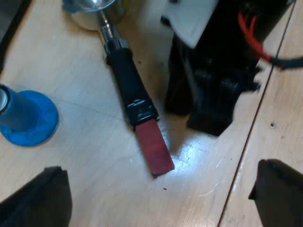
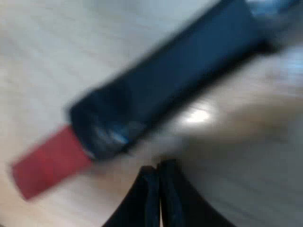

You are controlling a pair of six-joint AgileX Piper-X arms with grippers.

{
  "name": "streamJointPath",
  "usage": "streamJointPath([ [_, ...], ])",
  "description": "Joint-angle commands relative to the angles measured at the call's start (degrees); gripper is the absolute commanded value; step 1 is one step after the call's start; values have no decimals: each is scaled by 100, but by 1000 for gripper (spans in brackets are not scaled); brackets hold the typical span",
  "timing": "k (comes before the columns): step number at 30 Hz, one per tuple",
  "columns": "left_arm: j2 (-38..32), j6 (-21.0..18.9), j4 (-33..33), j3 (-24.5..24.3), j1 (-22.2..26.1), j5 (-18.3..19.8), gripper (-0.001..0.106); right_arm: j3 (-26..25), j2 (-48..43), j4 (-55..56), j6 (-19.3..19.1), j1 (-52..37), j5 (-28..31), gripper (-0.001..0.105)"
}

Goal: Put the handle in the coffee machine

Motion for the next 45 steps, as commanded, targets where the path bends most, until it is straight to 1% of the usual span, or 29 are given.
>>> streamJointPath([
  [1, -23, -12, 20, -29, -7, 112, 80, -11, -459, 1343, -289, -42, 477, 0],
  [2, -23, -12, 20, -29, -7, 147, 80, -11, -551, 1624, -399, -44, 561, 0],
  [3, -23, -26, 20, -29, -7, 195, 80, -11, -591, 1670, -422, -42, 573, 0],
  [6, -23, -215, 20, -29, -7, 461, 80, -11, -888, 2318, -824, -103, 676, 0],
  [7, -23, -295, 20, -29, -7, 584, 80, -11, -1014, 2507, -952, -127, 685, 3],
  [8, -23, -332, 20, -29, -7, 635, 80, -11, -1129, 2659, -1028, -183, 687, 7],
  [9, -23, -339, 20, -29, -7, 641, 80, -11, -1197, 2747, -1074, -202, 685, 10],
  [11, -23, -356, 20, -29, -7, 693, 80, -11, -1472, 3063, -1202, -376, 685, 29],
  [12, -23, -356, 20, -29, -7, 703, 80, -11, -1519, 3105, -1221, -427, 685, 35],
  [13, -23, -356, 20, -29, -7, 712, 80, -11, -1660, 3190, -1313, -537, 685, 47],
  [14, -23, -356, 20, -29, -7, 709, 80, -11, -1771, 3205, -1488, -631, 685, 55],
  [15, -23, -356, 20, -29, -7, 709, 80, -11, -1853, 3200, -1633, -701, 685, 61],
  [16, -23, -356, 20, -29, -7, 709, 80, -11, -1962, 3172, -1864, -804, 700, 66],
  [17, -23, -356, 20, -29, -7, 709, 80, -23, -2039, 3169, -2003, -894, 719, 68],
  [18, -23, -356, 20, -29, -7, 709, 80, -28, -2078, 3171, -2042, -929, 728, 68],
  [20, -23, -356, 20, -29, -7, 709, 80, -82, -2168, 3171, -2442, -1141, 674, 72],
  [21, -23, -356, 20, -29, -7, 709, 80, -110, -2176, 3171, -2574, -1187, 646, 75],
  [23, -23, -356, 20, -29, -7, 709, 80, -277, -2175, 3171, -2920, -1355, 584, 81],
  [26, -23, -356, 20, -29, -7, 709, 80, -467, -2175, 3171, -3406, -1476, 548, 80],
  [27, -23, -356, 20, -29, -7, 709, 80, -498, -2175, 3171, -3504, -1497, 548, 80],
  [28, -23, -356, 20, -29, -7, 709, 80, -617, -2154, 3171, -3887, -1549, 505, 78],
  [29, -23, -356, 20, -29, -7, 709, 80, -694, -2135, 3171, -4072, -1592, 491, 78],
  [31, -23, -356, 20, -29, -7, 709, 80, -758, -2114, 3121, -4252, -1665, 353, 78],
  [33, -23, -356, 20, -29, -7, 709, 80, -788, -2057, 3033, -4324, -1747, 121, 78],
  [36, -23, -362, 20, -29, -7, 709, 80, -814, -1913, 2940, -4406, -1842, -66, 78],
  [39, -23, -390, 20, -29, -7, 709, 80, -814, -1732, 2833, -4564, -1841, -92, 78],
  [42, -23, -401, 20, -29, -7, 709, 80, -814, -1556, 2690, -4599, -1841, -128, 78],
  [45, -23, -401, 20, -29, -7, 709, 80, -814, -1413, 2437, -4790, -1841, -128, 78],
])
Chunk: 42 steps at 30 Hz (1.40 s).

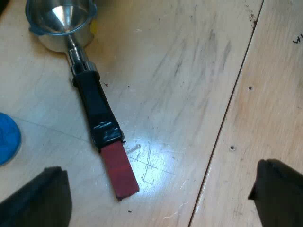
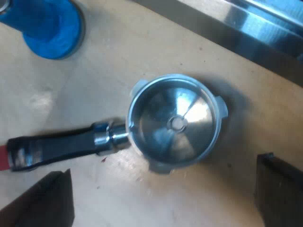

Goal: Put the handle in the coffee machine

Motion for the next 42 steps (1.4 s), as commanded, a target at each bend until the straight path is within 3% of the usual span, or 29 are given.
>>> streamJointPath([
  [1, -23, -59, 20, -29, -7, 51, 80, -48, 94, -282, -329, -7, -64, 78],
  [22, -23, -59, 20, -29, -7, 185, 80, -48, 897, -912, -976, -7, -116, 78],
  [42, -23, -59, 20, -29, -7, 185, 80, -48, 1331, -1012, -1079, -7, 77, 78],
])
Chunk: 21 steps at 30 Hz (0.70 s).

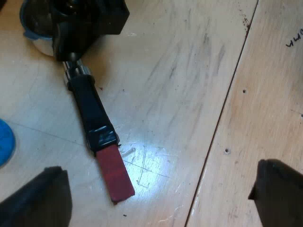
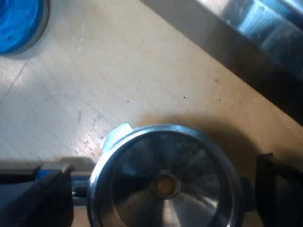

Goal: Put the handle in the coffee machine

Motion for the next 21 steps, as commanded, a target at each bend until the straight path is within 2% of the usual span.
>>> streamJointPath([
  [1, -23, -59, 20, -29, -7, 74, 80, -48, 4, 41, -95, -7, 9, 78],
  [7, -23, -59, 20, -29, -7, 74, 80, -48, 4, 148, -95, -7, -3, 78],
  [10, -23, -59, 20, -29, -7, 74, 80, -48, 4, 223, -95, -7, -54, 71],
  [16, -23, -59, 20, -29, -7, 74, 80, -48, 4, 249, -95, -7, -56, 38],
  [18, -23, -59, 20, -29, -7, 74, 80, -48, 4, 249, -75, -7, -56, 22],
  [19, -23, -59, 20, -29, -7, 74, 80, -48, 4, 249, -72, -7, -56, 18],
  [20, -23, -59, 20, -29, -7, 74, 80, -48, 4, 249, -37, -7, -56, 3],
  [21, -23, -59, 20, -29, -7, 74, 80, -48, 4, 249, 53, -7, -56, 0],
])
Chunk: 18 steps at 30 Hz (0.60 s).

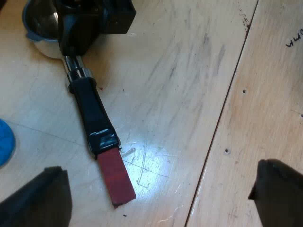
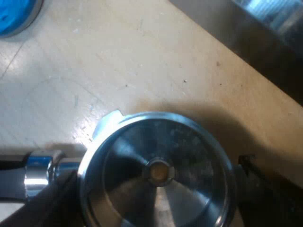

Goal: Put the handle in the coffee machine

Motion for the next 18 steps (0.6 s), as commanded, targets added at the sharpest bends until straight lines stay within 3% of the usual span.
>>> streamJointPath([
  [1, -23, -59, 20, -29, -7, 74, 80, -45, -6, 71, 125, -7, -25, 0],
  [9, -23, -18, -254, -29, -7, 74, 80, -45, -328, 267, 983, -7, 17, 0],
  [18, -23, 128, -731, -29, -7, 74, 80, -45, -903, 1072, 1354, -7, 378, 0],
])
